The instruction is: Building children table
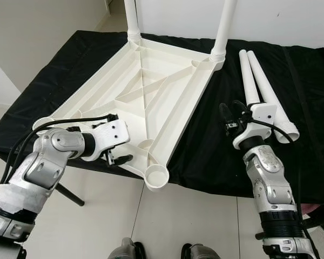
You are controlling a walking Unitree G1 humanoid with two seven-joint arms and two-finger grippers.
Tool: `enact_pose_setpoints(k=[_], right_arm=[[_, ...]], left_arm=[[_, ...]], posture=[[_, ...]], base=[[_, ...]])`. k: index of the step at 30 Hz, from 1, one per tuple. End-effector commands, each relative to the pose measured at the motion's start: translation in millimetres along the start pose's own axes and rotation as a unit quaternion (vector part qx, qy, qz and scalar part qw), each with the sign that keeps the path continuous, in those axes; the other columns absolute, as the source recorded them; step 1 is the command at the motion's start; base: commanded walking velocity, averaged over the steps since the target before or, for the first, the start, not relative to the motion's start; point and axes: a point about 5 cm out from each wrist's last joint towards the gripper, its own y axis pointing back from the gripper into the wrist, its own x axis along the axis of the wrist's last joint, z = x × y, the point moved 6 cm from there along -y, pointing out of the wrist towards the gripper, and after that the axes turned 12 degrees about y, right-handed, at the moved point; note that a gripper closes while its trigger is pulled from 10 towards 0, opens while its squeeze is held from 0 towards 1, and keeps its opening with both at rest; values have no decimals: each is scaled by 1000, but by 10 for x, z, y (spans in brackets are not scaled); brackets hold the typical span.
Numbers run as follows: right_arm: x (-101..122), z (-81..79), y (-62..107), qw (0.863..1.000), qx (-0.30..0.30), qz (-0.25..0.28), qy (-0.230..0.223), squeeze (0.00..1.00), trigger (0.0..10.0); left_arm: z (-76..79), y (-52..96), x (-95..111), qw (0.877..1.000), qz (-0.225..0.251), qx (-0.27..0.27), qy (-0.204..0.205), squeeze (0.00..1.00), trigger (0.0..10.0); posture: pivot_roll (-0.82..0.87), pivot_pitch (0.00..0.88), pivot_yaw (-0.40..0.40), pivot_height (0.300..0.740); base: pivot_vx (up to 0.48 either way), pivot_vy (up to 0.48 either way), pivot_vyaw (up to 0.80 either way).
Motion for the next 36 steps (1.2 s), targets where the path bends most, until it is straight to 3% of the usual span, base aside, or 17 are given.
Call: enact_pose_setpoints(k=[1,6,8,18,19,20,21,22,29,36], right_arm=[[-11,-26,21,1000,5,-4,3,0,10000],[-11,-15,27,1000,5,-5,4,0,10000],[-10,-13,25,1000,5,-5,4,0,10000],[-7,2,29,1000,3,-6,6,0,10000],[-7,6,35,1000,2,-7,6,0,10000],[-7,6,35,1000,2,-7,6,0,10000],[-10,6,41,1000,2,-8,6,0,10000],[-12,5,45,1000,2,-9,6,0,10000],[-17,-4,46,1000,2,-9,4,0,10000],[-12,-22,25,1000,2,-8,3,0,10000]], left_arm=[[41,-50,-71,1000,-13,-5,-1,0,10000],[59,-157,-89,1000,-15,-9,7,0,10000],[40,-249,-35,999,2,-14,44,0,10000],[69,-280,-101,997,-3,-42,69,0,10000],[55,-276,-121,996,-2,-45,76,0,3882],[55,-276,-121,996,-2,-45,76,0,3882],[41,-269,-142,995,-2,-46,85,0,627],[38,-262,-152,995,0,-49,91,0,0],[65,-254,-143,993,10,-55,106,0,0],[169,-307,-5,990,42,-55,121,0,0]], posture=[[-117,118,75,740],[-122,122,72,740],[-122,122,72,740],[-131,126,76,740],[-131,128,79,740],[-131,128,79,740],[-131,128,79,740],[-131,128,79,740],[-131,128,79,740],[-120,126,79,740]], base=[[0,0,0],[0,0,0],[0,0,0],[0,0,0],[0,0,0],[0,0,0],[0,0,0],[0,0,0],[0,0,0],[0,0,0]])
